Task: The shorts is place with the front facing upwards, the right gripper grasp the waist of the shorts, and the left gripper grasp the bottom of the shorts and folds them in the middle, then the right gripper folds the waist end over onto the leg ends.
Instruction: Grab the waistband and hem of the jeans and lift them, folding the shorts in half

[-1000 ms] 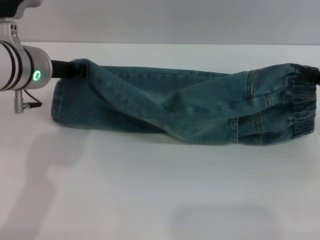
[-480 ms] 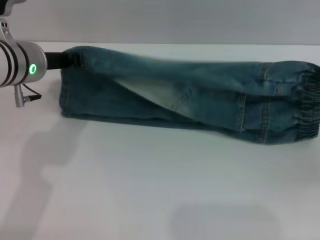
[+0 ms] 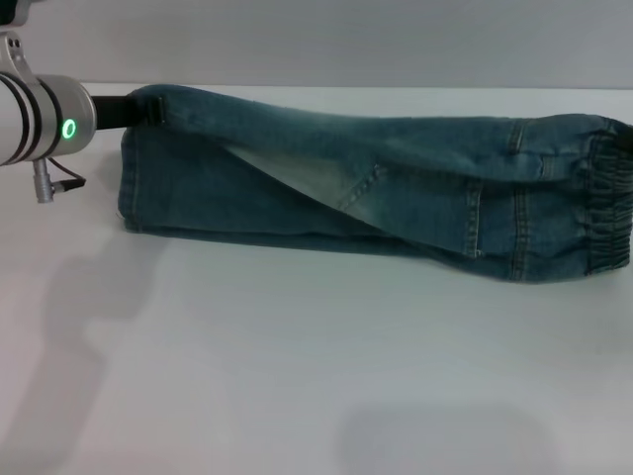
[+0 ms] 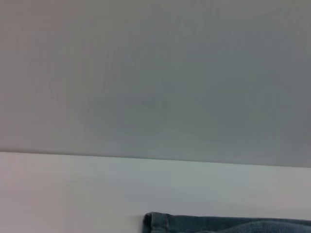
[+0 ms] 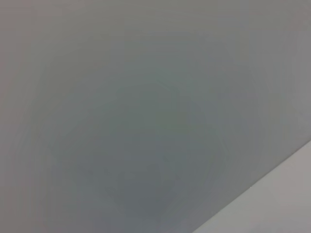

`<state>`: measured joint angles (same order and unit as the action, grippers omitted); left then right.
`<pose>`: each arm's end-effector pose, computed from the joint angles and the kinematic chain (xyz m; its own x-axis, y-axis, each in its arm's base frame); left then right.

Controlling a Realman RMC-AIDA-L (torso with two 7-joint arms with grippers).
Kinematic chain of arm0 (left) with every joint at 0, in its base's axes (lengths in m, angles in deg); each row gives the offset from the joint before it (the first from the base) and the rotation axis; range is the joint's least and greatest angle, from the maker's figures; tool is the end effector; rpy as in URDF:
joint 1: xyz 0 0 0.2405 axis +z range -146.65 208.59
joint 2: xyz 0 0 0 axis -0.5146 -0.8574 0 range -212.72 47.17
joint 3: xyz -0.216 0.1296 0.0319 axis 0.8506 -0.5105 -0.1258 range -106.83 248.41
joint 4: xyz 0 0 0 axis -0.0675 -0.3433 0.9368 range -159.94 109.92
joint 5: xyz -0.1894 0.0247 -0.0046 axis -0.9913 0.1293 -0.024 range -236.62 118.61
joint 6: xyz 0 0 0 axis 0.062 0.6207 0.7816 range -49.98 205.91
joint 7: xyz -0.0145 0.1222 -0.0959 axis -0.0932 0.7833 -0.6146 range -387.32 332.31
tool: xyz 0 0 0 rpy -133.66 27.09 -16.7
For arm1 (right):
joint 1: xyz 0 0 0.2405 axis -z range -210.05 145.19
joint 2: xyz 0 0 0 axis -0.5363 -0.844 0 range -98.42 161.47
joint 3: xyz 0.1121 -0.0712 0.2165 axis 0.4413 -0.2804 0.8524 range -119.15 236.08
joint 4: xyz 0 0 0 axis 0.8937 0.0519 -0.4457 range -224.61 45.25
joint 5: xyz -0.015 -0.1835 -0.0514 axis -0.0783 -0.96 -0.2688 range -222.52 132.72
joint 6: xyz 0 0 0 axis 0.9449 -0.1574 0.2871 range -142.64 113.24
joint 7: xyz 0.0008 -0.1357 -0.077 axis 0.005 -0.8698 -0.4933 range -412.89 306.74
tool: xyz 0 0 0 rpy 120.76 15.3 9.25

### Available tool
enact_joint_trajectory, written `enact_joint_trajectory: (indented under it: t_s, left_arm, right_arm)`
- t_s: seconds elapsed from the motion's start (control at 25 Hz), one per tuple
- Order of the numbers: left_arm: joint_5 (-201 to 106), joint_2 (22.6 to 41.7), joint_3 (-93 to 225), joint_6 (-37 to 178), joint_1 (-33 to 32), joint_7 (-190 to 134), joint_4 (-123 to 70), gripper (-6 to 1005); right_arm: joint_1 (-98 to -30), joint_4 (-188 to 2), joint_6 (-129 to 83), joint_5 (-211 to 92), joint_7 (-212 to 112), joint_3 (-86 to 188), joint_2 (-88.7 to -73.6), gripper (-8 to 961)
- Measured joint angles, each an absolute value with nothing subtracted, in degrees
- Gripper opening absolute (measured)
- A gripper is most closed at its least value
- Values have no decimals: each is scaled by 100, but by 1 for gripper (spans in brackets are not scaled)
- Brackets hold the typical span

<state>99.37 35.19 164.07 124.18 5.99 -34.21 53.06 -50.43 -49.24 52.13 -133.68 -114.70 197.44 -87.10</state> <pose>-0.2085 0.3982 0.0215 0.5135 0.6462 0.5646 0.8013 -0.1257 -0.5849 0.3179 0.3317 0.0551 -0.0466 -0.5074 -0.8605 -0.9762 -0.1594 0.1468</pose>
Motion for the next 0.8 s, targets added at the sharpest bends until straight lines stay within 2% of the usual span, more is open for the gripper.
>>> enact_joint_trajectory:
  t_s: [0.36, 0.48, 0.68, 0.8]
  left_arm:
    - [9781, 3517, 16549, 12223, 343, -3305, 4870, 233]
    - [9540, 3520, 16562, 11890, 212, -3125, 4469, 236]
    - [8929, 3541, 16490, 10450, -120, -2943, 3128, 240]
    - [8492, 3520, 16456, 9983, -349, -2751, 2524, 243]
  right_arm:
    - [-5202, -5074, 4912, -13366, -11467, 19946, -8691, 48]
    - [-5402, -5413, 4659, -13365, -11625, 20091, -8628, 65]
    - [-5802, -6148, 3873, -13331, -12263, 20238, -8438, 94]
    - [-5897, -6212, 3348, -13314, -12535, 20269, -8418, 111]
